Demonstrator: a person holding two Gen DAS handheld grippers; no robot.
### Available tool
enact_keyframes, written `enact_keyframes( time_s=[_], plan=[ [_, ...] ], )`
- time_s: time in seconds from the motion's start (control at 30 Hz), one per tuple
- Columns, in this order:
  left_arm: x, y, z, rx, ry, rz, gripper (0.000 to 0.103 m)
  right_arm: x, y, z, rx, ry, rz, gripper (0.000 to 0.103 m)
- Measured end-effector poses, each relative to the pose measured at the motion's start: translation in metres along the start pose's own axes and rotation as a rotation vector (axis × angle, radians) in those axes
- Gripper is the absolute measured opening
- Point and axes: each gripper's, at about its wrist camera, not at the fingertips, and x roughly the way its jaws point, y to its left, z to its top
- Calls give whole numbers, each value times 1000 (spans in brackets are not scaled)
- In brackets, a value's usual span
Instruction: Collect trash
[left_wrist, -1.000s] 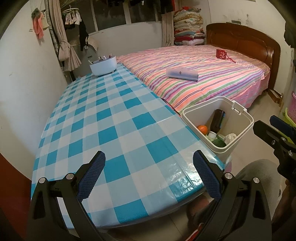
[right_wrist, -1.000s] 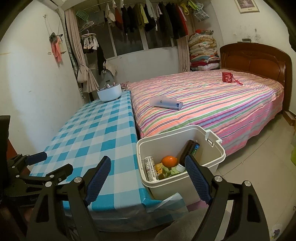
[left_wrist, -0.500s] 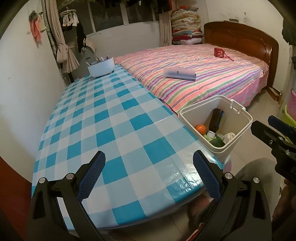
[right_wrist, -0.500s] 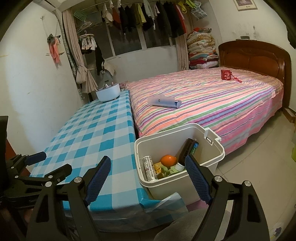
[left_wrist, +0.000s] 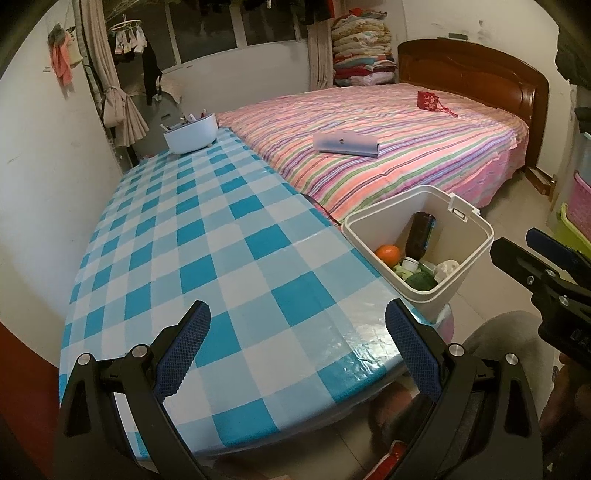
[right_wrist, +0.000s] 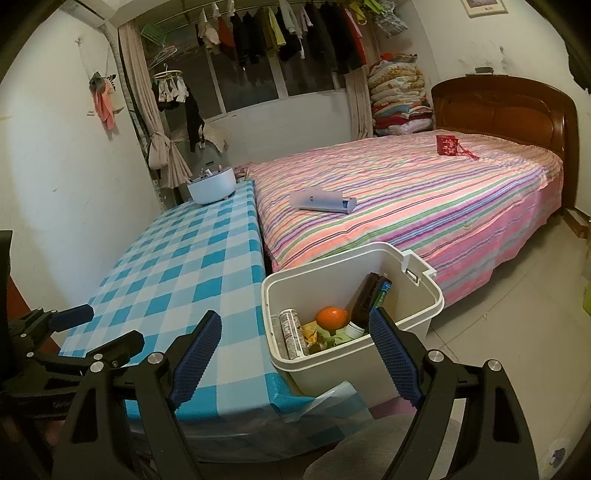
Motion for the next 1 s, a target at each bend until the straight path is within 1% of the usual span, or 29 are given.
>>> enact_keyframes(
  time_s=[0.33, 0.47, 0.57, 0.7, 0.83, 1.0],
  plan=[
    [-2, -23, 3, 72, -11, -30, 94, -1, -11, 0, 22, -3, -6, 80],
    [-4, -33, 2, 102, -24, -74, 94, -2, -14, -1, 28, -3, -11, 80],
    [-5, -37, 2, 106, -34, -103, 94, -2, -17, -1, 35, -3, -12, 80],
    [-2, -37, 4, 91, -20, -94, 94, -2, -21, -1, 40, -4, -12, 80],
    [1, -33, 5, 71, -16, -47, 94, -1, -21, -1, 40, -1, -7, 80],
    [1, -27, 5, 60, -22, -24, 94, 2, -21, 2, 37, 4, 5, 80]
  ],
)
